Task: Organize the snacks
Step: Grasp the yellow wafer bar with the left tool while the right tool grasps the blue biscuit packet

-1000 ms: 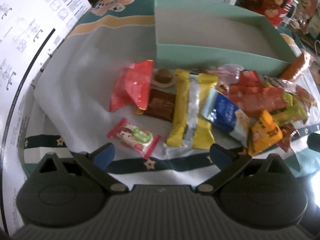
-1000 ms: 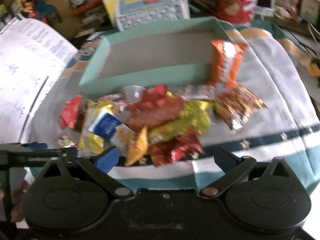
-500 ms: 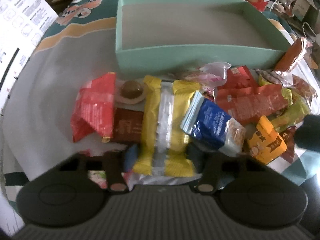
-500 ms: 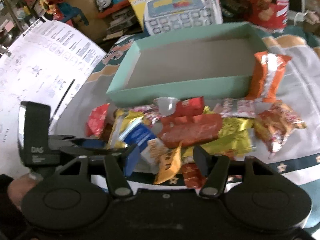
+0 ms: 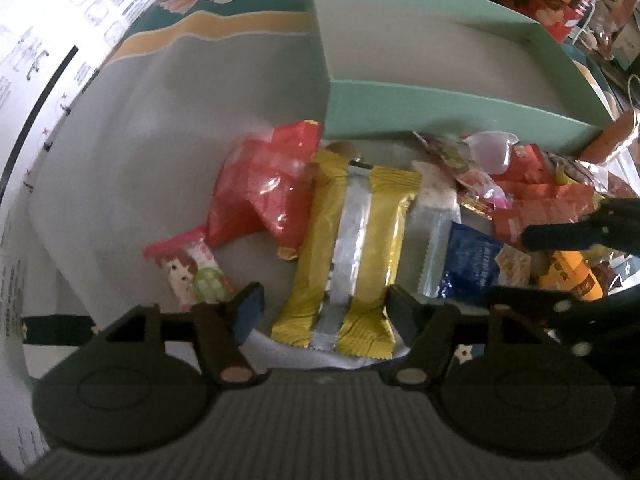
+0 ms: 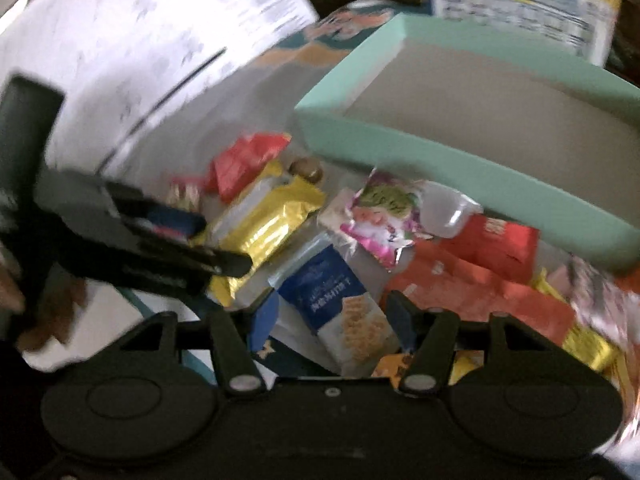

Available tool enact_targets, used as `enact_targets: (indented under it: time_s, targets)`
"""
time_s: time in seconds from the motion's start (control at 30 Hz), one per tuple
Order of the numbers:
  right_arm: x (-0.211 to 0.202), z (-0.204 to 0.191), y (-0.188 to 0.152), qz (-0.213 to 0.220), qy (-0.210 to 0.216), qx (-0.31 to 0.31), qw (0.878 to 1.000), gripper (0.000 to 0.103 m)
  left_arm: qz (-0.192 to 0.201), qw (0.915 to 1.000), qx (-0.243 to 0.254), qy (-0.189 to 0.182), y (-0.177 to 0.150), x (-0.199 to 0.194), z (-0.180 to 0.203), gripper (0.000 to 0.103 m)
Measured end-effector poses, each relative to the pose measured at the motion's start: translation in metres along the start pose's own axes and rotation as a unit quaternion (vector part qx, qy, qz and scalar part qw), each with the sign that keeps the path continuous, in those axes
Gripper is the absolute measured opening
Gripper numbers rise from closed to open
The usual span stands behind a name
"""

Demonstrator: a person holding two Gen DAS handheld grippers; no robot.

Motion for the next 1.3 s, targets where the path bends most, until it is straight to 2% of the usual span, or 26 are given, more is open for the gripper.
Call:
enact_targets:
  time_s: [0.07,0.2,0.3,0.37,0.53,0.57,0.63,0.7,0.87,1.03,1.13,1.3]
  targets:
    - [0.009,-0.006,-0.002,-0.014,-0.008,-0.030,0.999,0.061,-0.001,1.0000,-0.005,-0.004,0.002,0.000,-0.002,0.070]
    - [0.017,-0.016,-0.008,-0.011,-0.021,-0.077,0.997,0.045,0.000,0.9999,-0.010,-0.003,0.004,0.002,-0.001,0.079]
    - [0.017,-0.023,-0.009,0.000,-0.025,-0.075,0.997,0.036,-0.004,0.9999,-0.010,-0.002,0.006,0.004,-0.001,0.080]
    - [0.015,-0.018,-0.005,0.008,-0.029,-0.047,0.998,0.033,-0.007,0.9999,-0.011,-0.001,0.008,0.007,0.001,0.081]
    - [0.004,0.002,-0.002,0.021,-0.019,0.033,0.999,0.033,-0.006,1.0000,0.001,0.005,0.011,0.012,0.011,0.083]
    - [0.001,0.005,-0.003,0.023,-0.020,0.041,0.999,0.033,-0.004,0.9999,0.005,0.008,0.011,0.013,0.014,0.080]
    - [-0.002,0.009,-0.004,0.028,-0.026,0.052,0.998,0.032,0.007,0.9994,0.020,0.026,0.013,0.013,0.021,0.054]
    - [-0.008,0.015,-0.006,0.034,-0.029,0.065,0.997,0.032,0.011,0.9993,0.026,0.027,0.013,0.012,0.025,0.052]
    - [-0.018,0.028,-0.009,0.044,-0.046,0.080,0.995,0.032,0.005,0.9999,0.008,0.014,0.011,0.009,0.025,0.051]
    - [-0.025,0.048,-0.014,0.052,-0.099,0.092,0.989,0.033,-0.001,0.9999,0.007,0.016,0.006,0.008,0.024,0.052]
    - [-0.030,0.061,-0.014,0.055,-0.130,0.103,0.984,0.038,0.000,0.9998,0.007,0.018,0.006,0.006,0.025,0.053]
    - [-0.033,0.060,-0.016,0.041,-0.138,0.097,0.985,0.041,-0.001,0.9998,0.008,0.019,0.006,0.007,0.027,0.056]
Point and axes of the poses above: each gripper's, at about its wrist camera, not at the fingertips, and x roughly the way its jaws point, z to its right, y to its top, the point moved 5 cm from there along x, roughly the way its jaws point, and after that the axes turned 3 degrees about x, right-handed, at the moved point
